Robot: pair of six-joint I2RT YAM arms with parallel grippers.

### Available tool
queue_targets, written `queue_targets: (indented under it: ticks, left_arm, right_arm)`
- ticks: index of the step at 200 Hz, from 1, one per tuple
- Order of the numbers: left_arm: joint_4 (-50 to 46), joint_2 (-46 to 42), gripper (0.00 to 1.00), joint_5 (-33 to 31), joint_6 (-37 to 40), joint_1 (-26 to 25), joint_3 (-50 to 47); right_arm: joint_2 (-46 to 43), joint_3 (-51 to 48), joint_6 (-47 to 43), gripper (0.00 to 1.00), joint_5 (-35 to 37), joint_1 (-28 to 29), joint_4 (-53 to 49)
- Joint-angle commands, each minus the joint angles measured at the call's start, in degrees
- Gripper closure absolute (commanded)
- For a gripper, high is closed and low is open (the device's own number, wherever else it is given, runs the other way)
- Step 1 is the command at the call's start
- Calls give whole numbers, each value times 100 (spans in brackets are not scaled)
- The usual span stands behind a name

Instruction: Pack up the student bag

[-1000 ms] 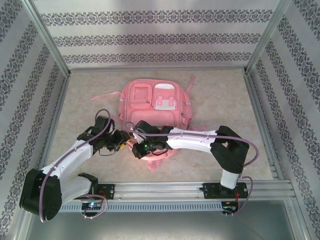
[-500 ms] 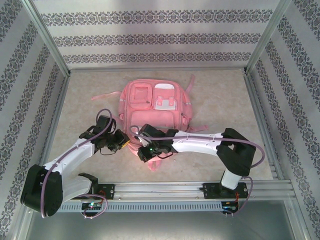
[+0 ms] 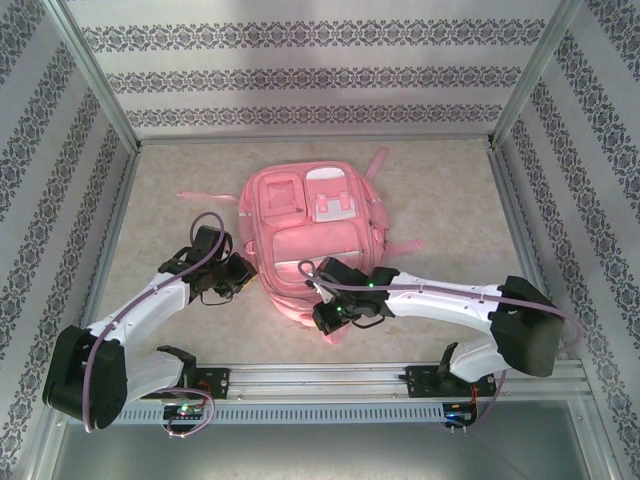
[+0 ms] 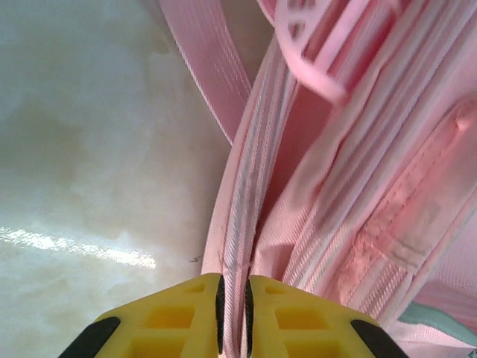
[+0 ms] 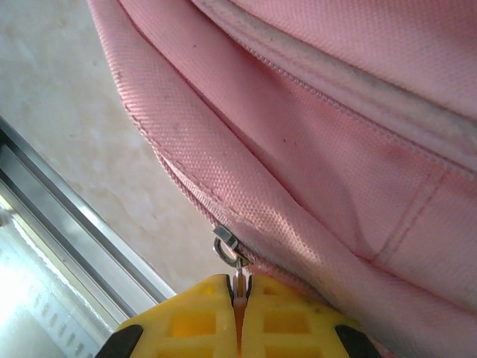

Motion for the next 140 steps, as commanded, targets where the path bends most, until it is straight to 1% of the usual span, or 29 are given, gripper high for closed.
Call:
queue_targets:
  ticks: [1,9,22,30,37,45,68,92,105,140]
  left_arm:
    - [-180,56,82,-86,195,39,207]
    - [-244,38,80,-1,226,34,267]
    - [-406,-51,64,139,179,31,347]
    - [-439,-160,55,243,22,2,315]
    - [-411,-286,49,317,-167,-45,248]
    - [-324,-413,46,408,-401,-119,150]
    - [-9,-496,45,557,-916,-453,-12]
    - [148,-370,49,496,-1190,-791,24]
    - [8,-247,52,476,-1184,-890,105]
    - [-462,-183,52,513,-1190,-937,134]
  right_arm:
    - [-154,-114,-10,100,-63,-27,-136]
    - [-125,-86,9,100,-108,-22,-51]
    - [-17,30,44,100,-136,-18,60]
    - [77,125,61,100,-143,-5,118]
    - [178,221,58,100,-166,6,185]
    - [312,347,56,100,-186,11,226]
    - [680,684,0,100,-240,40,253]
    - [906,886,-13,100,-250,70,267]
    - [947,942,-12,100,-242,79,272]
    - [939,932,13,100,-172,88,260]
